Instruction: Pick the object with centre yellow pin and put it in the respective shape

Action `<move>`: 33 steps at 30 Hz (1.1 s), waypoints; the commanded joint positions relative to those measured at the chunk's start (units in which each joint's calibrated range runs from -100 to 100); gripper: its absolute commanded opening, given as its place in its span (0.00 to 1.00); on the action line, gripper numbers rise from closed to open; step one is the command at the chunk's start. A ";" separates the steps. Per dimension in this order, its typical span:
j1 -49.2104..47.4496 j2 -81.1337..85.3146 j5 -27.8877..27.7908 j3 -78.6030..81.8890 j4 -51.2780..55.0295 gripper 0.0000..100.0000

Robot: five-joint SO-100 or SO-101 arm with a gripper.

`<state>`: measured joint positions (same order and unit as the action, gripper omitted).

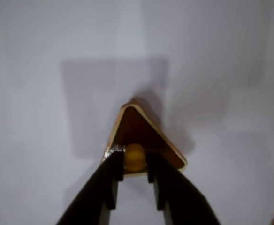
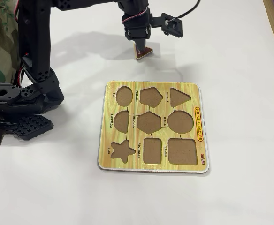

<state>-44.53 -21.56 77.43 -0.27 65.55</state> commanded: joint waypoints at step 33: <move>24.41 7.17 -5.26 -3.51 -0.73 0.04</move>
<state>-21.80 -18.30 74.15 -0.27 65.55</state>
